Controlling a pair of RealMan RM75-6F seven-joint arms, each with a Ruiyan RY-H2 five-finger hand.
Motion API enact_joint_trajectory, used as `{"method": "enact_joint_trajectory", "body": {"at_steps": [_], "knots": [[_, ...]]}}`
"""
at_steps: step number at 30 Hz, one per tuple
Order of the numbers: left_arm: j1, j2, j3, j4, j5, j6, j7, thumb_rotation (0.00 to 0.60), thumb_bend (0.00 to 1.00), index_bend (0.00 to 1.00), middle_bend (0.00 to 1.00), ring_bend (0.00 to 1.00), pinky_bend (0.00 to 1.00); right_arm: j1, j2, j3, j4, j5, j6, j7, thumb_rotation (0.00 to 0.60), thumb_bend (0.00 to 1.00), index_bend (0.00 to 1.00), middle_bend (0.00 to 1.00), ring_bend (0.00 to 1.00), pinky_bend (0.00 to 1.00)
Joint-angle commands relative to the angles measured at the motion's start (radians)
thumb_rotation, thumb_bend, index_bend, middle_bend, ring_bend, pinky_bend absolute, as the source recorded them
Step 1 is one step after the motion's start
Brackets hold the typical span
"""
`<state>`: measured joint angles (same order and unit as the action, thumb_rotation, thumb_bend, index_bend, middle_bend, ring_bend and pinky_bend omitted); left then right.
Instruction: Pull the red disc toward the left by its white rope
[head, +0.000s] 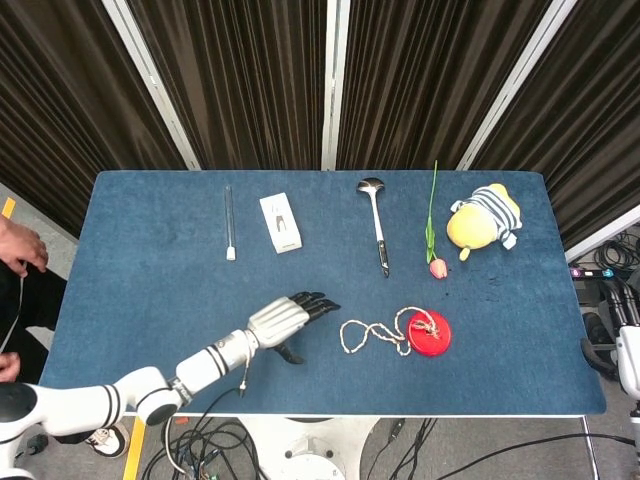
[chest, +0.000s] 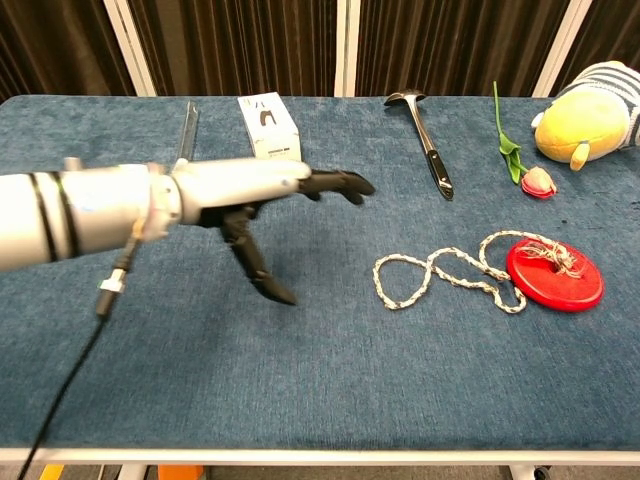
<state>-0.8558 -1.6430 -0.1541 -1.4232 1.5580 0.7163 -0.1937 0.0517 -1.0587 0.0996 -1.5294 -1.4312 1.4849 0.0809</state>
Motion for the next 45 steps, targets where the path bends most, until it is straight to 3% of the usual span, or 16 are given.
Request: {"method": "enact_joint_trajectory", "body": {"at_steps": [1, 13, 28, 31, 37, 45], "knots": [[-0.044, -0.035, -0.005, 0.03, -0.011, -0.036, -0.033, 0.6, 0.11, 0.05, 0.11, 0.0, 0.11, -0.003, 0.0, 0.001, 0.009, 0.004, -0.001, 0.009, 0.6, 0.23, 0.0, 0.0, 0.0, 0.0], [-0.18, -0.131, -0.024, 0.141, -0.031, -0.11, -0.147, 0.6, 0.11, 0.05, 0.12, 0.0, 0.11, -0.013, 0.001, 0.004, 0.031, 0.009, 0.007, 0.043, 0.6, 0.23, 0.0, 0.0, 0.0, 0.0], [-0.246, -0.209, -0.014, 0.266, -0.066, -0.124, -0.187, 0.6, 0.11, 0.05, 0.16, 0.0, 0.11, -0.022, 0.002, 0.008, 0.058, 0.014, 0.01, 0.075, 0.6, 0.24, 0.0, 0.0, 0.0, 0.0], [-0.251, -0.208, -0.013, 0.261, -0.069, -0.117, -0.199, 0.6, 0.11, 0.05, 0.17, 0.0, 0.11, -0.023, 0.002, 0.009, 0.059, 0.015, 0.011, 0.076, 0.6, 0.23, 0.0, 0.0, 0.0, 0.0], [-0.256, -0.195, 0.012, 0.234, -0.051, -0.107, -0.24, 0.6, 0.12, 0.06, 0.3, 0.0, 0.11, -0.023, -0.002, 0.008, 0.062, 0.015, 0.006, 0.077, 0.6, 0.23, 0.0, 0.0, 0.0, 0.0], [-0.258, -0.176, 0.031, 0.195, -0.069, -0.13, -0.33, 0.6, 0.13, 0.06, 0.33, 0.0, 0.11, -0.022, -0.002, 0.012, 0.06, 0.017, 0.006, 0.074, 0.6, 0.24, 0.0, 0.0, 0.0, 0.0]]}}
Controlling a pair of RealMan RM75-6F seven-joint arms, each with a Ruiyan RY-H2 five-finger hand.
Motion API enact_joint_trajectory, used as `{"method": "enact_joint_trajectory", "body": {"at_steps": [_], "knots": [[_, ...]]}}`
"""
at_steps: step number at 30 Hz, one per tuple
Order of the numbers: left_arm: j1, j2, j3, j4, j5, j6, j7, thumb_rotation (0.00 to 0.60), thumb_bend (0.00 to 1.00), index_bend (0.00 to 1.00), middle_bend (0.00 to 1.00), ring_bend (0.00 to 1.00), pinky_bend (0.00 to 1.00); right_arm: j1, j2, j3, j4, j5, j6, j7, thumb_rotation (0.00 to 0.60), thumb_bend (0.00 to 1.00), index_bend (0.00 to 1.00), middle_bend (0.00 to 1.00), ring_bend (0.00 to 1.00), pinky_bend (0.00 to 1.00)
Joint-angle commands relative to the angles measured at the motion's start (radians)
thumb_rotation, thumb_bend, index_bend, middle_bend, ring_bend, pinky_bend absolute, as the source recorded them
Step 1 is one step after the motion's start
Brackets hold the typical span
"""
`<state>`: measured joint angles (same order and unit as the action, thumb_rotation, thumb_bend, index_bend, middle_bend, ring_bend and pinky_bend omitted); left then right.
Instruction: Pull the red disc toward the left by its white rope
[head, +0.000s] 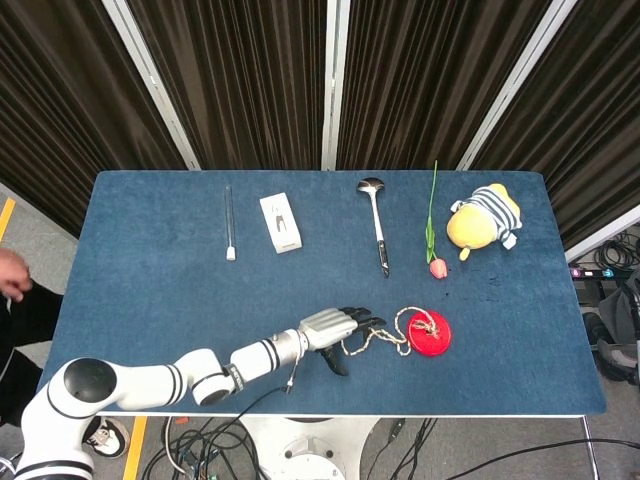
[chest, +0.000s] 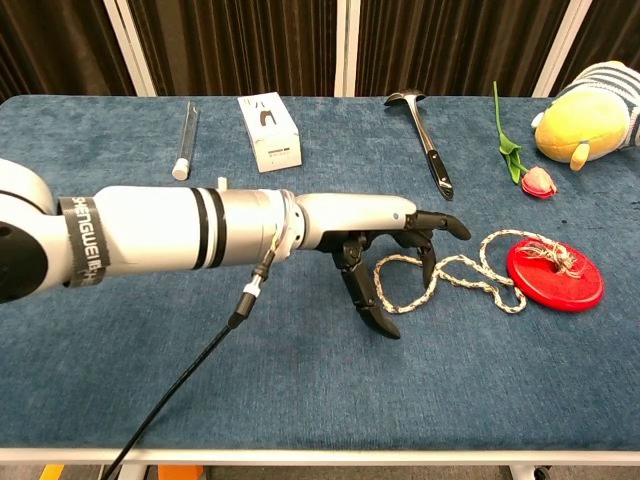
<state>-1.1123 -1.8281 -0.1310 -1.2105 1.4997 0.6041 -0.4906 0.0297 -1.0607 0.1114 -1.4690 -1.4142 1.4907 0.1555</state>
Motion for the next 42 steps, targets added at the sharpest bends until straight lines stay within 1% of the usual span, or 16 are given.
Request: {"method": "enact_joint_trajectory", "body": {"at_steps": [1, 5, 11, 17, 22, 26, 29, 31, 32, 33, 35, 37, 39, 42], "knots": [[-0.002, 0.015, 0.012, -0.029, -0.013, -0.028, -0.054, 0.6, 0.14, 0.06, 0.33, 0.0, 0.11, 0.0, -0.001, 0.001, 0.0, 0.001, -0.001, -0.002, 0.6, 0.24, 0.0, 0.0, 0.0, 0.0], [-0.006, 0.032, 0.025, -0.055, -0.011, -0.049, -0.119, 0.6, 0.17, 0.06, 0.35, 0.0, 0.11, 0.0, -0.003, 0.001, -0.002, 0.002, -0.002, -0.006, 0.6, 0.24, 0.0, 0.0, 0.0, 0.0], [-0.013, 0.066, 0.035, -0.09, -0.002, -0.066, -0.208, 0.6, 0.22, 0.08, 0.42, 0.0, 0.11, 0.0, -0.005, 0.003, -0.003, 0.005, -0.002, -0.012, 0.6, 0.24, 0.0, 0.0, 0.0, 0.0], [-0.015, 0.092, 0.052, -0.115, 0.015, -0.069, -0.278, 0.6, 0.26, 0.1, 0.52, 0.07, 0.11, 0.002, -0.007, 0.004, -0.008, 0.003, -0.001, -0.021, 0.6, 0.24, 0.0, 0.0, 0.0, 0.0], [-0.02, 0.111, 0.069, -0.127, 0.028, -0.071, -0.314, 0.6, 0.26, 0.11, 0.62, 0.18, 0.11, 0.003, -0.007, 0.005, -0.013, 0.002, 0.0, -0.027, 0.6, 0.24, 0.0, 0.0, 0.0, 0.0], [-0.026, 0.121, 0.081, -0.127, 0.038, -0.074, -0.323, 0.6, 0.26, 0.11, 0.67, 0.29, 0.11, 0.002, -0.007, 0.004, -0.014, 0.0, 0.002, -0.029, 0.6, 0.25, 0.0, 0.0, 0.0, 0.0], [-0.024, 0.122, 0.085, -0.124, 0.037, -0.067, -0.315, 0.6, 0.29, 0.13, 0.72, 0.37, 0.14, 0.003, -0.008, 0.004, -0.015, -0.001, 0.001, -0.031, 0.6, 0.25, 0.0, 0.0, 0.0, 0.0], [-0.02, 0.121, 0.084, -0.119, 0.029, -0.058, -0.296, 0.6, 0.36, 0.19, 0.77, 0.45, 0.21, 0.003, -0.008, 0.005, -0.015, 0.001, 0.0, -0.031, 0.6, 0.25, 0.0, 0.0, 0.0, 0.0], [-0.018, 0.121, 0.083, -0.118, 0.024, -0.054, -0.284, 0.6, 0.38, 0.25, 0.79, 0.49, 0.26, 0.003, -0.008, 0.005, -0.015, 0.001, -0.001, -0.031, 0.6, 0.25, 0.0, 0.0, 0.0, 0.0], [-0.013, 0.122, 0.082, -0.117, 0.017, -0.049, -0.267, 0.6, 0.39, 0.31, 0.81, 0.52, 0.31, 0.004, -0.007, 0.006, -0.016, 0.001, -0.001, -0.031, 0.6, 0.25, 0.0, 0.0, 0.0, 0.0], [-0.005, 0.126, 0.083, -0.119, 0.006, -0.041, -0.231, 0.6, 0.4, 0.49, 0.84, 0.56, 0.44, 0.004, -0.006, 0.006, -0.017, 0.001, -0.001, -0.031, 0.6, 0.25, 0.0, 0.0, 0.0, 0.0], [0.006, 0.138, 0.089, -0.127, -0.005, -0.032, -0.177, 0.6, 0.4, 0.63, 0.84, 0.58, 0.54, 0.003, -0.006, 0.006, -0.017, 0.001, 0.0, -0.03, 0.6, 0.25, 0.0, 0.0, 0.0, 0.0], [0.018, 0.156, 0.095, -0.137, -0.014, -0.019, -0.113, 0.6, 0.4, 0.71, 0.85, 0.58, 0.61, 0.003, -0.006, 0.005, -0.017, 0.001, -0.001, -0.03, 0.6, 0.25, 0.0, 0.0, 0.0, 0.0], [0.05, 0.203, 0.104, -0.169, -0.04, 0.02, 0.02, 0.6, 0.4, 0.74, 0.85, 0.59, 0.65, 0.004, -0.005, 0.006, -0.017, 0.001, -0.002, -0.03, 0.6, 0.25, 0.0, 0.0, 0.0, 0.0]]}}
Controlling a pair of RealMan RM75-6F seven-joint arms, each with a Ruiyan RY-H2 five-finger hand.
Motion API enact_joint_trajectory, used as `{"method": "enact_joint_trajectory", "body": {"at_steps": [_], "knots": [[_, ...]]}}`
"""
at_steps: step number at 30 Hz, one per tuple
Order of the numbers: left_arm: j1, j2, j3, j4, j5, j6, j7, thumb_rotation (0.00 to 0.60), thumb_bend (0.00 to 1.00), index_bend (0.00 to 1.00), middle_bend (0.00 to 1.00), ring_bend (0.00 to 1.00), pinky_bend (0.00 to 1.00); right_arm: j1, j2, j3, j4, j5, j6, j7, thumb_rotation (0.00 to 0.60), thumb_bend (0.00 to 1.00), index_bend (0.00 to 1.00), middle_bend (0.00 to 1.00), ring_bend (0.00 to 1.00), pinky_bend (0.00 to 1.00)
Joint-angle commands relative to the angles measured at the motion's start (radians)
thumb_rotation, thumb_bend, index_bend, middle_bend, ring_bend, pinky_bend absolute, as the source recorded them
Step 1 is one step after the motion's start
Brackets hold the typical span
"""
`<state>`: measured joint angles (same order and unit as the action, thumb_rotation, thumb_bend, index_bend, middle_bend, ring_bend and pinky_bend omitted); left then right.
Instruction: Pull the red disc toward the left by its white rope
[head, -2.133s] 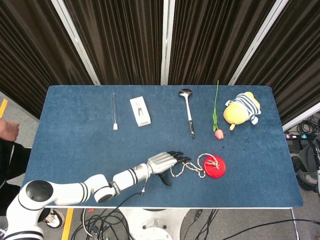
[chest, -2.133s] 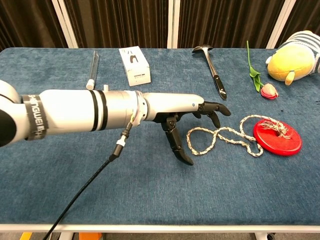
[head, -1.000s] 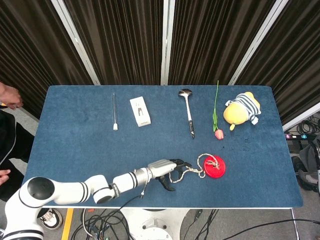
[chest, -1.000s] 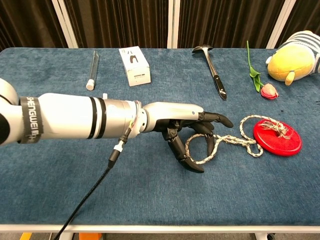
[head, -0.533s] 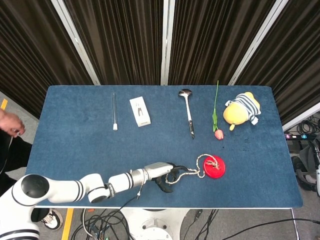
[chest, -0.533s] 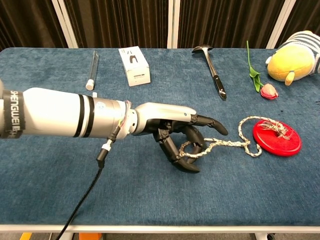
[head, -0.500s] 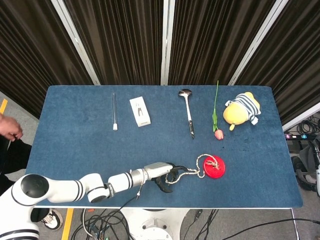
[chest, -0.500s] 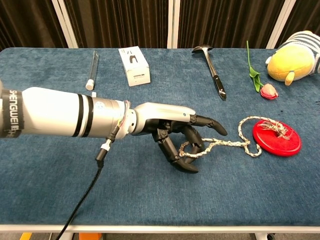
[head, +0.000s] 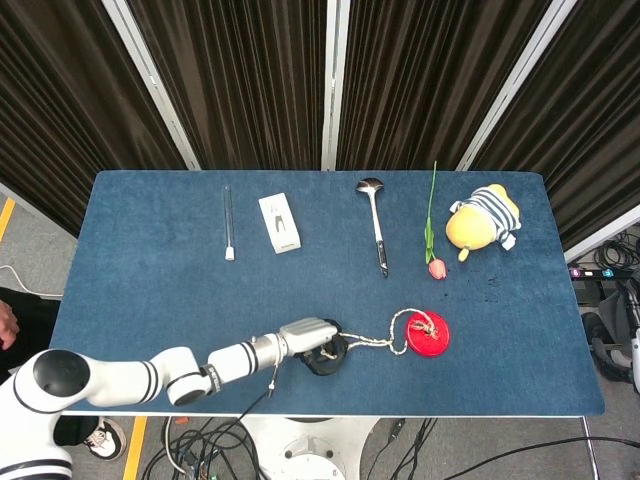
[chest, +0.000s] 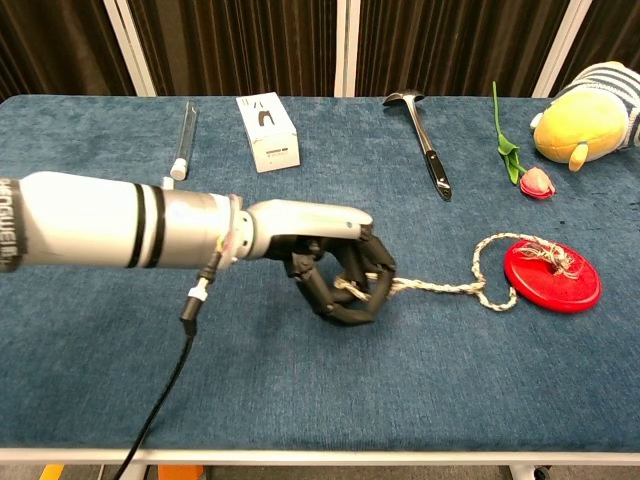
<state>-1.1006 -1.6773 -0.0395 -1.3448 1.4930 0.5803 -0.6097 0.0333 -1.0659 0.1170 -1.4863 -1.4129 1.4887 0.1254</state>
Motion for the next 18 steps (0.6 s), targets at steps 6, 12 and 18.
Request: {"method": "enact_joint_trajectory", "body": {"at_steps": [6, 12, 18], "knots": [[0.137, 0.179, 0.011, -0.149, -0.119, 0.177, 0.347, 0.6, 0.4, 0.75, 0.85, 0.6, 0.68, 0.004, -0.004, -0.001, -0.002, -0.002, -0.006, -0.006, 0.6, 0.25, 0.0, 0.0, 0.0, 0.0], [0.235, 0.307, 0.027, -0.237, -0.199, 0.287, 0.509, 0.6, 0.4, 0.76, 0.85, 0.61, 0.69, 0.008, -0.003, -0.001, -0.011, -0.005, -0.007, -0.016, 0.6, 0.25, 0.0, 0.0, 0.0, 0.0], [0.333, 0.442, 0.059, -0.313, -0.235, 0.368, 0.55, 0.6, 0.4, 0.76, 0.85, 0.61, 0.69, 0.009, -0.001, -0.001, -0.02, -0.006, -0.007, -0.025, 0.6, 0.25, 0.0, 0.0, 0.0, 0.0]]}}
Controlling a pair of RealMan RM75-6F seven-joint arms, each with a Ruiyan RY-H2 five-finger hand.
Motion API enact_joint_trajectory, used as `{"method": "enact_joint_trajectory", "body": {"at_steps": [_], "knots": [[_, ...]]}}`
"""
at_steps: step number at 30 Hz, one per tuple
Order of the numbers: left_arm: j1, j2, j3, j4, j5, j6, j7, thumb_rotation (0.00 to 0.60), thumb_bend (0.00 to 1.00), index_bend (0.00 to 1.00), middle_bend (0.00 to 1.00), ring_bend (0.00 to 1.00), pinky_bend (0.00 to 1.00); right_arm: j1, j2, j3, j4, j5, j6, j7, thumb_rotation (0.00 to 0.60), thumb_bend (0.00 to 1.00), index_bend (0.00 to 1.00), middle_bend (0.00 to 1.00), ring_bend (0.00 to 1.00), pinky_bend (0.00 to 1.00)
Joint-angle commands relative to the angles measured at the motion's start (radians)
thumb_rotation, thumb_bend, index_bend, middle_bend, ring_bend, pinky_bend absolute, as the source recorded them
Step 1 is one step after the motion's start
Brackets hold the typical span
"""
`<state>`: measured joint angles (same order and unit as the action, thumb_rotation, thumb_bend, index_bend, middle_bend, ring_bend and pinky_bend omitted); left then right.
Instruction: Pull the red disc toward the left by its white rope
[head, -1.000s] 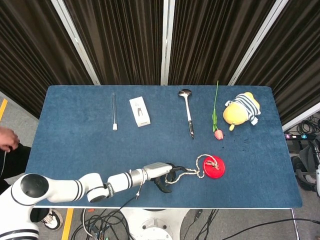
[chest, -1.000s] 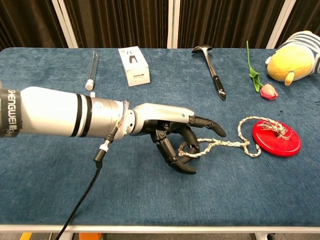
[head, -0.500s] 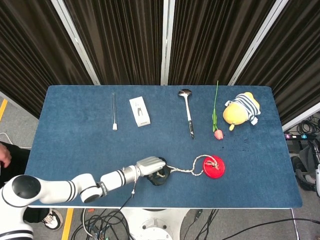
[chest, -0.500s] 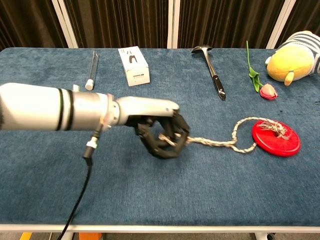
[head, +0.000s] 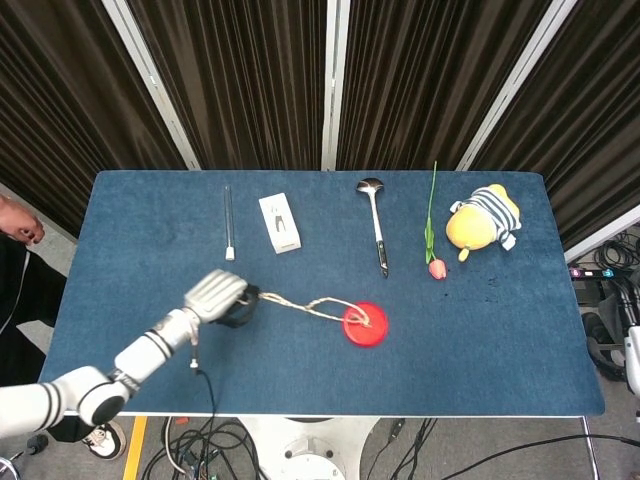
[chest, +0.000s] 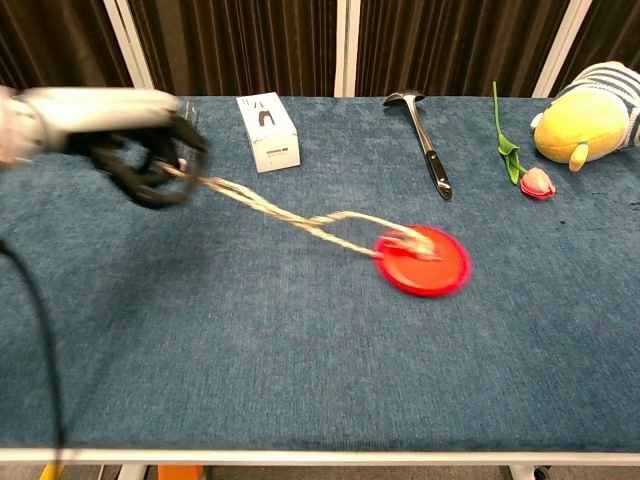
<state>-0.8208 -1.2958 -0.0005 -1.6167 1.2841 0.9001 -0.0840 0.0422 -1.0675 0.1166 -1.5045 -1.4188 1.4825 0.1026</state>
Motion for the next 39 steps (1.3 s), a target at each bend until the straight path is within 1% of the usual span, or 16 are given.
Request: {"method": "enact_joint_trajectory", "body": {"at_steps": [1, 4, 6, 9, 14, 19, 23, 26, 30, 33, 36, 37, 39], "knots": [[0.073, 0.084, 0.026, -0.05, -0.031, 0.06, 0.023, 0.6, 0.4, 0.76, 0.85, 0.61, 0.69, 0.002, 0.001, 0.0, -0.004, -0.001, -0.003, -0.005, 0.6, 0.25, 0.0, 0.0, 0.0, 0.0], [0.116, 0.14, 0.04, -0.063, -0.042, 0.079, 0.01, 0.6, 0.4, 0.76, 0.85, 0.61, 0.69, 0.004, 0.001, -0.001, -0.011, -0.002, -0.004, -0.013, 0.6, 0.25, 0.0, 0.0, 0.0, 0.0], [0.139, 0.165, 0.049, -0.05, -0.053, 0.097, 0.035, 0.6, 0.4, 0.77, 0.85, 0.62, 0.69, 0.005, 0.0, -0.001, -0.015, -0.005, -0.002, -0.017, 0.6, 0.26, 0.0, 0.0, 0.0, 0.0], [0.18, 0.197, 0.051, -0.035, -0.098, 0.113, 0.047, 0.6, 0.41, 0.77, 0.85, 0.62, 0.69, 0.009, -0.001, -0.001, -0.024, -0.008, -0.003, -0.029, 0.6, 0.26, 0.0, 0.0, 0.0, 0.0], [0.244, 0.204, 0.043, 0.016, -0.204, 0.189, 0.175, 0.6, 0.41, 0.77, 0.85, 0.62, 0.69, 0.012, -0.003, -0.004, -0.034, -0.012, -0.004, -0.041, 0.6, 0.26, 0.0, 0.0, 0.0, 0.0], [0.297, 0.197, 0.004, 0.052, -0.274, 0.28, 0.249, 0.6, 0.41, 0.77, 0.85, 0.62, 0.69, 0.015, -0.003, -0.003, -0.039, -0.009, -0.008, -0.049, 0.6, 0.26, 0.0, 0.0, 0.0, 0.0], [0.322, 0.175, -0.03, 0.097, -0.295, 0.354, 0.313, 0.6, 0.41, 0.77, 0.85, 0.62, 0.69, 0.016, -0.006, -0.006, -0.038, -0.011, -0.01, -0.051, 0.6, 0.26, 0.0, 0.0, 0.0, 0.0], [0.334, 0.16, -0.056, 0.109, -0.306, 0.38, 0.331, 0.6, 0.41, 0.77, 0.86, 0.62, 0.69, 0.017, -0.007, -0.006, -0.038, -0.01, -0.011, -0.052, 0.6, 0.26, 0.0, 0.0, 0.0, 0.0], [0.345, 0.16, -0.068, 0.081, -0.274, 0.358, 0.282, 0.6, 0.41, 0.77, 0.86, 0.62, 0.69, 0.016, -0.009, -0.007, -0.034, -0.008, -0.011, -0.05, 0.6, 0.26, 0.0, 0.0, 0.0, 0.0], [0.351, 0.151, -0.073, 0.061, -0.187, 0.344, 0.18, 0.6, 0.41, 0.77, 0.86, 0.62, 0.69, 0.017, -0.01, -0.008, -0.032, -0.007, -0.015, -0.049, 0.6, 0.26, 0.0, 0.0, 0.0, 0.0], [0.342, 0.119, -0.073, 0.083, -0.062, 0.365, 0.114, 0.6, 0.41, 0.77, 0.86, 0.62, 0.69, 0.017, -0.012, -0.008, -0.03, -0.006, -0.015, -0.049, 0.6, 0.26, 0.0, 0.0, 0.0, 0.0], [0.338, 0.101, -0.079, 0.092, -0.021, 0.374, 0.072, 0.6, 0.41, 0.77, 0.86, 0.62, 0.69, 0.018, -0.013, -0.007, -0.029, -0.005, -0.016, -0.048, 0.6, 0.26, 0.0, 0.0, 0.0, 0.0], [0.329, 0.07, -0.093, 0.096, 0.028, 0.374, -0.026, 0.6, 0.41, 0.77, 0.86, 0.62, 0.69, 0.018, -0.014, -0.007, -0.027, -0.002, -0.019, -0.045, 0.6, 0.26, 0.0, 0.0, 0.0, 0.0]]}}
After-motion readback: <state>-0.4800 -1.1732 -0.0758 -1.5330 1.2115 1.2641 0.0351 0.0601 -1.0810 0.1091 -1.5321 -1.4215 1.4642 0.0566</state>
